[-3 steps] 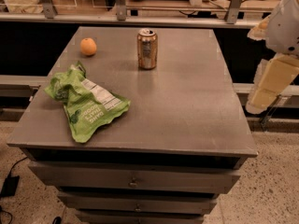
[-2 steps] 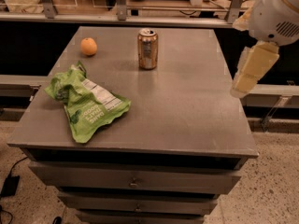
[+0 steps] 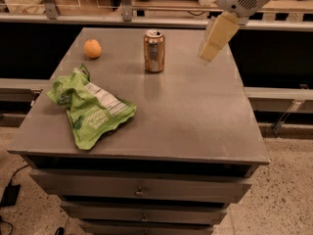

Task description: Knock orange can over

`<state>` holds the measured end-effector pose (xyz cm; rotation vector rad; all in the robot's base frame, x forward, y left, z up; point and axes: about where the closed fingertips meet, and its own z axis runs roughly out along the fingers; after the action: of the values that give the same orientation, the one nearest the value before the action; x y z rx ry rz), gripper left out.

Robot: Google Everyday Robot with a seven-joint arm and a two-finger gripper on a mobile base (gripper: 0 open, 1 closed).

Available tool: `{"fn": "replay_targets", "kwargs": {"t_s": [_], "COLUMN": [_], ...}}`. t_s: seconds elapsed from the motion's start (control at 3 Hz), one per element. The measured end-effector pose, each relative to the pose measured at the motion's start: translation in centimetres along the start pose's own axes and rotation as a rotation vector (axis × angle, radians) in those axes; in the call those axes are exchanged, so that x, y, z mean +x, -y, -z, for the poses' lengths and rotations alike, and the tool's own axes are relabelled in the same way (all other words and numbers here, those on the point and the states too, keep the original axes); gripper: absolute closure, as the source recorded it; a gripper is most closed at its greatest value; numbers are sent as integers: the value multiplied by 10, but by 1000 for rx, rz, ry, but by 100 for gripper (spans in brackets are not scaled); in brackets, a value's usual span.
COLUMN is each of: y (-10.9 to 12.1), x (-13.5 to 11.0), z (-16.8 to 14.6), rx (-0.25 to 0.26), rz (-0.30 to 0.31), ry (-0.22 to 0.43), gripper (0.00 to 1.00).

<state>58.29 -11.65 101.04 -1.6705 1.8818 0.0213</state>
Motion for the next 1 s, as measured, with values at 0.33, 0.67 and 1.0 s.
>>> {"fn": "replay_targets", "kwargs": {"t_s": [0.33,0.67,1.0], "y": [0,10,28], "x": [0,-30,-70], "z": [0,-20,-43], "rx": [0,-28,-27], "rz": [0,-21,-85], "ry": [0,172,395], "gripper": [0,0,0]}}
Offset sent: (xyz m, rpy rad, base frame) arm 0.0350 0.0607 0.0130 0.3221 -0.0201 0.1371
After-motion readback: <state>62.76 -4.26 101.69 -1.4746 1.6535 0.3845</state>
